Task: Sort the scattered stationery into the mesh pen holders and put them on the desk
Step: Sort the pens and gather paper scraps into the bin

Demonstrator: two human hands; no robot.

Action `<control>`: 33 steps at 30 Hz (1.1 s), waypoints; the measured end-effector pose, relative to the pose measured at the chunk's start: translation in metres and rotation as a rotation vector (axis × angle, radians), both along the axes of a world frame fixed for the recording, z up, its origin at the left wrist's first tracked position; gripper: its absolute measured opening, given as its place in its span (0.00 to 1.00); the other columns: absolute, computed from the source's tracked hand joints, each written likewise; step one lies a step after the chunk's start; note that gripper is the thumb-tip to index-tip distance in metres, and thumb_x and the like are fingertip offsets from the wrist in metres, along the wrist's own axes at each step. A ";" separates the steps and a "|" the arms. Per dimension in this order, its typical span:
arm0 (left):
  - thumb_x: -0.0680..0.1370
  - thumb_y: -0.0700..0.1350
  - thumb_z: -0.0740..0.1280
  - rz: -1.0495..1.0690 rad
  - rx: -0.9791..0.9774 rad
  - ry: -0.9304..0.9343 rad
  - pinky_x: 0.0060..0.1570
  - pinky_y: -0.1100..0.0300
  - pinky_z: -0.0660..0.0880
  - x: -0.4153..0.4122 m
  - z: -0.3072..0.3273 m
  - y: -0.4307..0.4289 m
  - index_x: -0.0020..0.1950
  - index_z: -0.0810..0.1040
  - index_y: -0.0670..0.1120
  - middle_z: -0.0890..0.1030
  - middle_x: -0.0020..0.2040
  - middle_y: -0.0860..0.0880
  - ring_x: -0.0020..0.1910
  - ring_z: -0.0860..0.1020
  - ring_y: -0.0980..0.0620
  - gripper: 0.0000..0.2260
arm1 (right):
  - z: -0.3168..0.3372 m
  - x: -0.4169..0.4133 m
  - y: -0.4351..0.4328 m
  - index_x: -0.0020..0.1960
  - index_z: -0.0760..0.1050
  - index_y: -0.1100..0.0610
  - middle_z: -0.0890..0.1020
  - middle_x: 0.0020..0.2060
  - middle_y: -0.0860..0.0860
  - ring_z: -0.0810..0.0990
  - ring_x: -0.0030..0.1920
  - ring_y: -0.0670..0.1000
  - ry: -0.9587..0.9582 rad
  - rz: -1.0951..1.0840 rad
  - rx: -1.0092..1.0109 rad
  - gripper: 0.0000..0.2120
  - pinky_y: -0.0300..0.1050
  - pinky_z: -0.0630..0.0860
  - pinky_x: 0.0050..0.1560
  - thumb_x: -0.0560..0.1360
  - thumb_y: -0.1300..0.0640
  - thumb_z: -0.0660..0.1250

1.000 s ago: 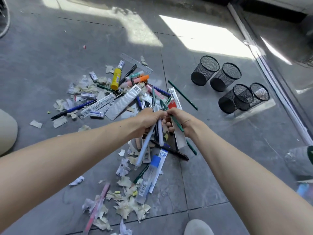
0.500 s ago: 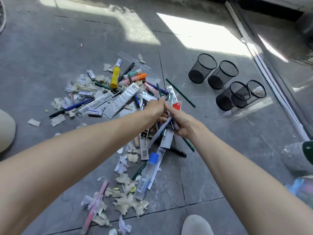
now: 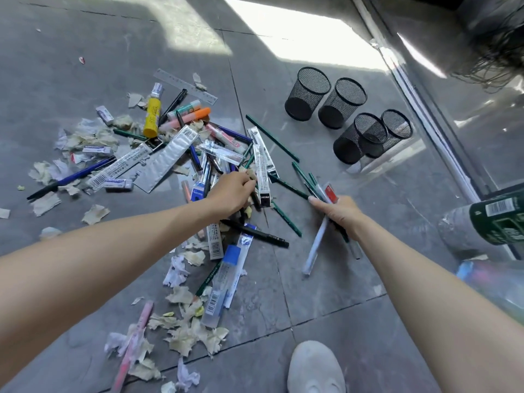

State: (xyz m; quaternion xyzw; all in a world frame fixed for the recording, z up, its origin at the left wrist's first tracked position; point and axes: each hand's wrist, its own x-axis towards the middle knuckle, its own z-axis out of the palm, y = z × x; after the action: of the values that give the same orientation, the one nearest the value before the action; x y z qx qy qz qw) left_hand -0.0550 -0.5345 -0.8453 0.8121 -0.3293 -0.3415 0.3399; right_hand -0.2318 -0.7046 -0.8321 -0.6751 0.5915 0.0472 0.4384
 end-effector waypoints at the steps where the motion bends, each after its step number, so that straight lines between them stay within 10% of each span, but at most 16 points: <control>1: 0.80 0.45 0.58 0.000 0.011 -0.023 0.30 0.58 0.63 -0.001 -0.002 0.001 0.42 0.76 0.33 0.78 0.35 0.40 0.30 0.70 0.48 0.16 | -0.004 -0.001 0.000 0.34 0.70 0.55 0.72 0.28 0.52 0.70 0.28 0.49 0.012 -0.001 -0.020 0.19 0.39 0.65 0.27 0.70 0.42 0.72; 6: 0.81 0.46 0.58 -0.020 0.036 -0.131 0.35 0.56 0.69 -0.001 -0.006 0.008 0.36 0.71 0.43 0.75 0.31 0.46 0.32 0.72 0.47 0.15 | -0.016 0.008 0.006 0.54 0.73 0.59 0.77 0.50 0.54 0.76 0.50 0.55 -0.007 -0.059 -0.139 0.25 0.43 0.69 0.45 0.74 0.37 0.62; 11: 0.80 0.42 0.57 0.216 0.051 -0.346 0.38 0.55 0.68 0.000 -0.003 0.026 0.51 0.68 0.47 0.75 0.41 0.49 0.39 0.74 0.48 0.02 | -0.012 0.026 0.028 0.59 0.71 0.57 0.72 0.60 0.58 0.69 0.63 0.59 0.125 0.012 -0.484 0.21 0.50 0.66 0.60 0.75 0.43 0.61; 14: 0.76 0.39 0.60 0.350 0.101 -0.324 0.43 0.52 0.71 0.000 -0.009 0.047 0.51 0.67 0.46 0.72 0.47 0.48 0.43 0.73 0.47 0.06 | -0.011 0.039 0.057 0.54 0.73 0.59 0.72 0.52 0.54 0.69 0.56 0.56 0.027 0.292 -0.756 0.12 0.47 0.64 0.54 0.76 0.51 0.62; 21: 0.74 0.42 0.63 -0.084 0.078 -0.558 0.36 0.58 0.67 -0.001 -0.025 0.082 0.47 0.72 0.44 0.70 0.48 0.47 0.41 0.70 0.49 0.04 | -0.022 0.053 0.103 0.43 0.69 0.54 0.72 0.41 0.48 0.72 0.45 0.52 0.067 1.117 -0.507 0.15 0.45 0.65 0.41 0.72 0.44 0.68; 33: 0.77 0.54 0.60 -0.262 0.129 -0.564 0.33 0.57 0.65 -0.043 -0.008 0.086 0.44 0.71 0.45 0.73 0.35 0.50 0.35 0.71 0.47 0.12 | -0.008 0.008 0.075 0.54 0.72 0.63 0.79 0.53 0.62 0.78 0.54 0.63 0.447 0.517 -0.685 0.15 0.49 0.72 0.46 0.77 0.51 0.61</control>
State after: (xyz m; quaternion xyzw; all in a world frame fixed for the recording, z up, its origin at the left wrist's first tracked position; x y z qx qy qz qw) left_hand -0.0978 -0.4486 -0.8530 0.8453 -0.4901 -0.1639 0.1359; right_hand -0.2235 -0.6294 -0.8400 -0.8788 0.4656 0.1012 0.0269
